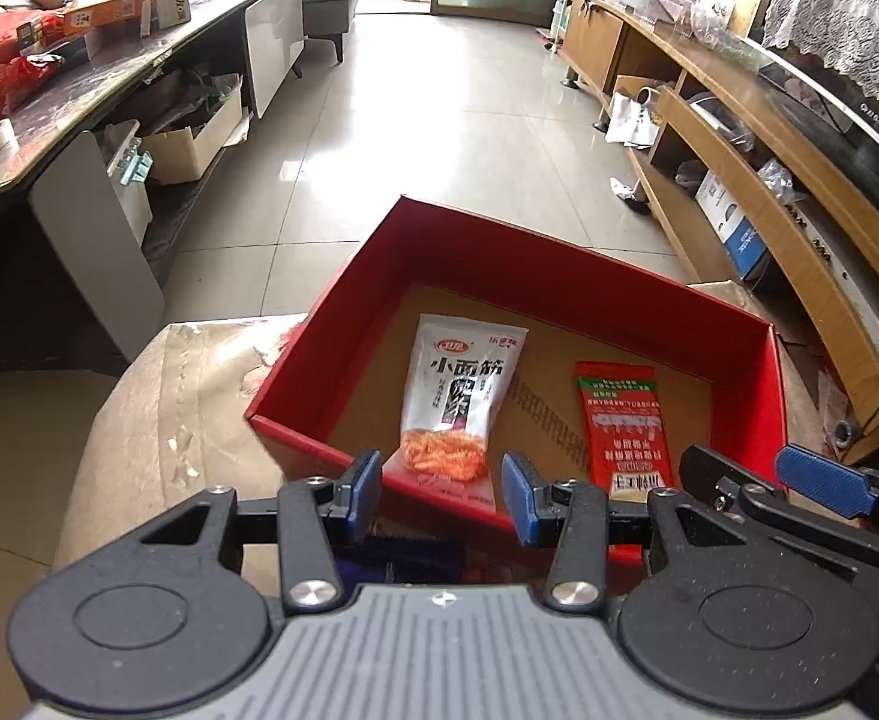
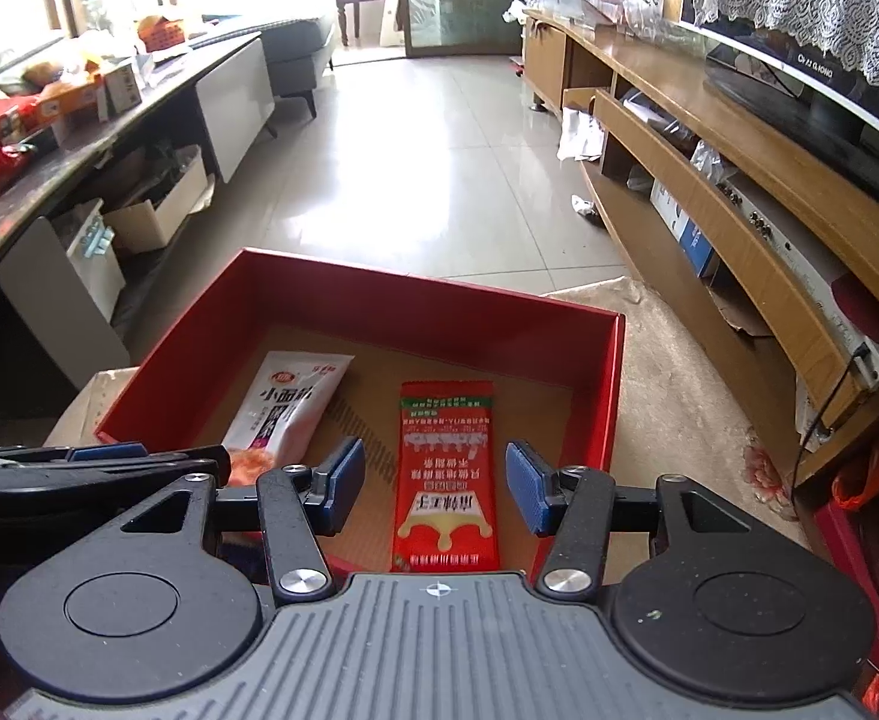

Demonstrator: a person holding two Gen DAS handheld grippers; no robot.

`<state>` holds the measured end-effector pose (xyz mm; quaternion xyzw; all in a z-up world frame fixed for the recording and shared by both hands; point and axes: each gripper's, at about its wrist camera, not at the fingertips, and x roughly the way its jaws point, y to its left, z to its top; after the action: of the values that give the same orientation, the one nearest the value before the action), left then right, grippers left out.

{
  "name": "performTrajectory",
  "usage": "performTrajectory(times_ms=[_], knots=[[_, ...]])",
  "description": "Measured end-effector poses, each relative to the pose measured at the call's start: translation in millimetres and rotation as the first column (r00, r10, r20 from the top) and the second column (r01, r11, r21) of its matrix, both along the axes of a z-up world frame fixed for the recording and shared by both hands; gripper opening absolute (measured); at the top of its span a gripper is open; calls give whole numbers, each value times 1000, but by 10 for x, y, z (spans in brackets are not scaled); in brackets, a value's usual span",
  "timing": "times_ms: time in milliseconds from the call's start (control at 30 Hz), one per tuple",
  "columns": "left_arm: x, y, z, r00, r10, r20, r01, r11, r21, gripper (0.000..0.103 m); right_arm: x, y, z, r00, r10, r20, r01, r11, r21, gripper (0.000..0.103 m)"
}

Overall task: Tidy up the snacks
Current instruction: 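Lower both packets into the red box and open both tools, then grasp the sausage vacuum pack with the left tool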

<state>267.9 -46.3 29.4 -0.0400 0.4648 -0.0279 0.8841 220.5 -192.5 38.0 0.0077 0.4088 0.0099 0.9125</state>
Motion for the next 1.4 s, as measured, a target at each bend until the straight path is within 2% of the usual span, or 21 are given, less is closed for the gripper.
performTrajectory(times_ms=[333,733,1000,1400], knots=[[-371,131,119,1000,-22,19,23,1000,-20,40,-320,82,80,1000,16,9,-16,1000,3,60],[-739,256,89,999,-50,10,50,999,-7,40,-632,210,56,999,48,-5,-48,999,-14,60],[-1057,362,25,996,-87,-19,87,996,-8,40,-932,328,12,996,79,-27,-80,996,-32,59],[-1410,538,-226,987,-125,-102,125,992,-10,40,-1263,518,-200,984,130,-120,-134,990,-30,57]])
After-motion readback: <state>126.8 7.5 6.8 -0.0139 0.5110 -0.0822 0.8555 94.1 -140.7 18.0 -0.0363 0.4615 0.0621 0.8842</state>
